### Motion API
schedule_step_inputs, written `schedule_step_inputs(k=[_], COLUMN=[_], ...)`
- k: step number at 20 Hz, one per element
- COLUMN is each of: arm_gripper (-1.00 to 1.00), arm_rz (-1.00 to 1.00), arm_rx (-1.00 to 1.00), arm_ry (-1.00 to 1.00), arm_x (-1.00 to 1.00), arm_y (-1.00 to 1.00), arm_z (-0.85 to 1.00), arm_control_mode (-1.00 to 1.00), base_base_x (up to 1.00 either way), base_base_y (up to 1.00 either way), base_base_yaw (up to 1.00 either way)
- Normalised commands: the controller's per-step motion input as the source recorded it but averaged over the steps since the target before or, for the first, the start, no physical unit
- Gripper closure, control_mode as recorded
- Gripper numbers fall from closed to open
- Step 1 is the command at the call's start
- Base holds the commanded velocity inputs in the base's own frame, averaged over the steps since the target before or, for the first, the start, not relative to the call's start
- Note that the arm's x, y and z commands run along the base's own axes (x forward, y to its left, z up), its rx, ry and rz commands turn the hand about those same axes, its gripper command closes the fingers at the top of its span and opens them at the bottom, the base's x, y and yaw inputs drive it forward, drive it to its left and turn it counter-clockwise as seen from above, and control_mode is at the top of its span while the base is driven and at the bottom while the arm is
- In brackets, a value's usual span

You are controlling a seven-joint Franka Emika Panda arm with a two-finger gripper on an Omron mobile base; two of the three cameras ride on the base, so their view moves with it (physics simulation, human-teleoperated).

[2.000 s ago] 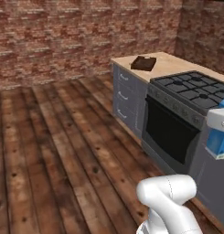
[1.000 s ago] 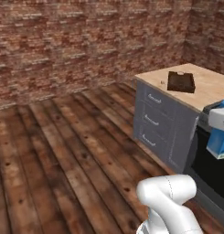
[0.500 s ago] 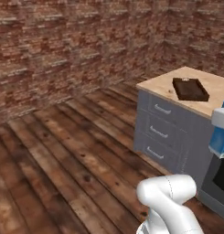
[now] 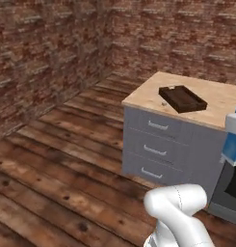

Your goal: Take out the milk from the fridge and place it on the tray on the counter. Then take the sugar cube near the tray and place it in the tray.

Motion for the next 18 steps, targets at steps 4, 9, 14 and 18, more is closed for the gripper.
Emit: schedule_step_inputs(k=[4,9,14,18], arm_gripper=[1.00,1.00,1.00,1.00], arm_rz=[0.00,0.00,0.00,0.00], arm_rx=[0.00,0.00,0.00,0.00], arm_ry=[0.00,0.00,0.00,0.00], arm_x=[0.00,0.00,0.00,0.00], arm_y=[0.00,0.00,0.00,0.00], arm_z=[0.00,0.00,0.00,0.00], arm_control_mode=[1.00,1.00,1.00,1.00], base_base_x=[1.00,1.00,0.62,0.48], base_base_y=[0.86,0.85,0.62,0.06], base_base_yaw=[-0.62,-0.59,-0.39,-0.35])
